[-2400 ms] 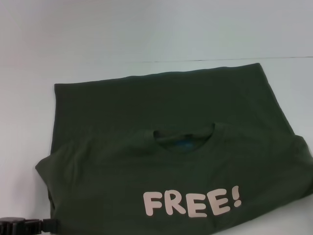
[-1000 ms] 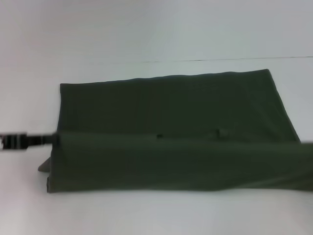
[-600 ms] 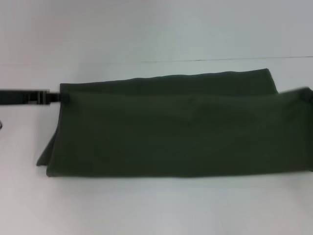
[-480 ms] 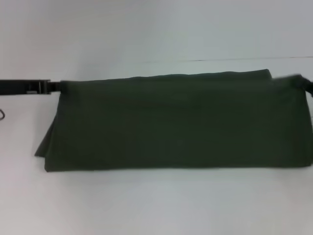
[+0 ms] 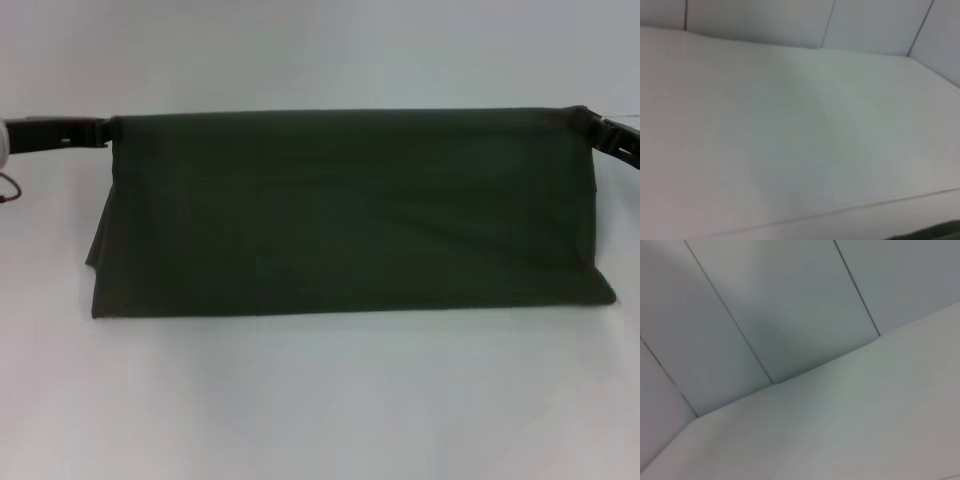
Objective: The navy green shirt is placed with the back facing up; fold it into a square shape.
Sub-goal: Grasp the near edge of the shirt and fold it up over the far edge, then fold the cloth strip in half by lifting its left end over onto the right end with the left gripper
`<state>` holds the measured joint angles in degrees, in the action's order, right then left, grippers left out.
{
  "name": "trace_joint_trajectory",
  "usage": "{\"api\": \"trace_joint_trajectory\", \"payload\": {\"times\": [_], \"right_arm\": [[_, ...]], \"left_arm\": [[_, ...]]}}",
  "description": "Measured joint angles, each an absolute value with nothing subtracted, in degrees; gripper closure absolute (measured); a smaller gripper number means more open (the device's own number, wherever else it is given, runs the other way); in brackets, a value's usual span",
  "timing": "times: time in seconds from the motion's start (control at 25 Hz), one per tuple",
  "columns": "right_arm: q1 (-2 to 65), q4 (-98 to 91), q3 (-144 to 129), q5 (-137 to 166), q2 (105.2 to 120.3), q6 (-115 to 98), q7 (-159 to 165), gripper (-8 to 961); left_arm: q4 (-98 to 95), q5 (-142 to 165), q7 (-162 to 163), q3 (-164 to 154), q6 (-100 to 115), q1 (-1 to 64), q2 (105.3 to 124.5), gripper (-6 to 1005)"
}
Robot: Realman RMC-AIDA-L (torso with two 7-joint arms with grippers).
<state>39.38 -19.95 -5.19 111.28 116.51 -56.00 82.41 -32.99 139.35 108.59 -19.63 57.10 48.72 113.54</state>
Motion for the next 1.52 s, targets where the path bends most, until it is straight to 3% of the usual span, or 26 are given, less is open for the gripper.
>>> {"api": "trace_joint_trajectory", "payload": {"times": [0.72, 1.12, 1.36, 1.52], "right_arm": [[40.6, -17.0, -5.3, 109.5, 116.72, -50.9, 78.8, 891], [43.7, -17.2, -8.7, 109.3, 117.70, -41.7, 77.9, 890], [44.5, -17.5, -8.8, 106.0, 116.79, -40.7, 76.6, 702], [43.0, -17.6, -9.0, 105.7, 115.59, -46.1, 77.8, 408]], "left_arm": [[-28.8, 136.3, 104.8, -20.0, 50.1, 49.7, 113.84, 998], [-29.4, 135.7, 104.2, -24.2, 37.4, 49.9, 117.92, 968], [-30.4, 131.1, 104.2, -24.2, 36.5, 48.9, 117.93, 769], [-33.5, 127.1, 104.7, -24.1, 43.9, 46.1, 118.03, 612]]}}
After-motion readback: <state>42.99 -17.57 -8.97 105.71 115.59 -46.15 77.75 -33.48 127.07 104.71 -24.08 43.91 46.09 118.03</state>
